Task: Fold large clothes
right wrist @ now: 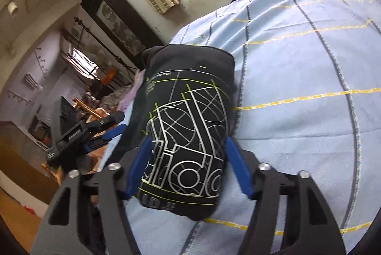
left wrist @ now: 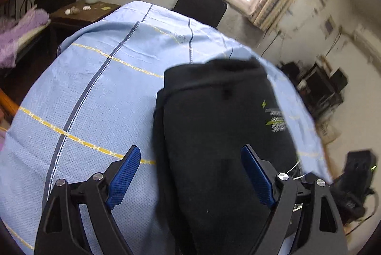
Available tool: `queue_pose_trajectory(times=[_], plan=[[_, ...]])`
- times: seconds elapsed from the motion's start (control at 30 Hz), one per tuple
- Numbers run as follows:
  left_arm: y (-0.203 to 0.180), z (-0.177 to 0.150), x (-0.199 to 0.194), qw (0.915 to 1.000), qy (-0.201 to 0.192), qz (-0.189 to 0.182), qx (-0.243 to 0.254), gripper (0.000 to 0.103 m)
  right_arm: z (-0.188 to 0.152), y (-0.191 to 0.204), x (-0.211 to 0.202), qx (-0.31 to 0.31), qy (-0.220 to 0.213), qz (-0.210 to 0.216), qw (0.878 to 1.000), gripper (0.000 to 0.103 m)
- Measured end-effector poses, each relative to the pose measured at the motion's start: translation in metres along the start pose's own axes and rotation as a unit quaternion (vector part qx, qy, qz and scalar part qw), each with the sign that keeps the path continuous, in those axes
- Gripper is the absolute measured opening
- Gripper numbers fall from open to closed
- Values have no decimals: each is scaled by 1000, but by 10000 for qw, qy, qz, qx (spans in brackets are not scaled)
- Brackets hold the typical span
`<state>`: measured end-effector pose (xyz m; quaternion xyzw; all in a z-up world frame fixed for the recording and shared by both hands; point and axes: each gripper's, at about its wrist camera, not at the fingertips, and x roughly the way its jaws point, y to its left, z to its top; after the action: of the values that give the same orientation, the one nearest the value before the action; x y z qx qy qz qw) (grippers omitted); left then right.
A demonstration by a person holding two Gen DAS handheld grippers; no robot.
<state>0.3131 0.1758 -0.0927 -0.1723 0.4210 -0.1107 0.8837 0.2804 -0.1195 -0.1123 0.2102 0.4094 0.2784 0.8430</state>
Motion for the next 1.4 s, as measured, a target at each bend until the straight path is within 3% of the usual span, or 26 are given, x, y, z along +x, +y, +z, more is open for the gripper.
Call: queue_pose_trajectory(times=[0.2,0.37,0.53,0.63,0.77,0.97,1.27,1.4], plan=[[2,-9,26,9985,444,314,20,87,-6,10,4,-250,-39,-217,9994,54],[5,-11,24,9987,428,286,25,85,-7,0,10,-9,82,-96,9999,60],[0,-11,19,9990,405,-199,65,86,-5,-5,6,155,64,104,9998,61],[1,-14,25,9983,544,-181,88,87,-4,-6,3,281,-3,459,9986,77],[6,-14,29,9962,690,-523,-46,87,-3,-7,6,368,52,585,9976,84],[6,-19,33,9889,941,-1142,-125,87,-4,-15,20,633,332,660,9953,85],[15,-24,53,9772,1194,-1694,-451,87,-1,-25,53,1050,735,918,9875,90],[14,-24,60,9737,1223,-1878,-412,87,4,-16,67,845,806,788,9900,95]])
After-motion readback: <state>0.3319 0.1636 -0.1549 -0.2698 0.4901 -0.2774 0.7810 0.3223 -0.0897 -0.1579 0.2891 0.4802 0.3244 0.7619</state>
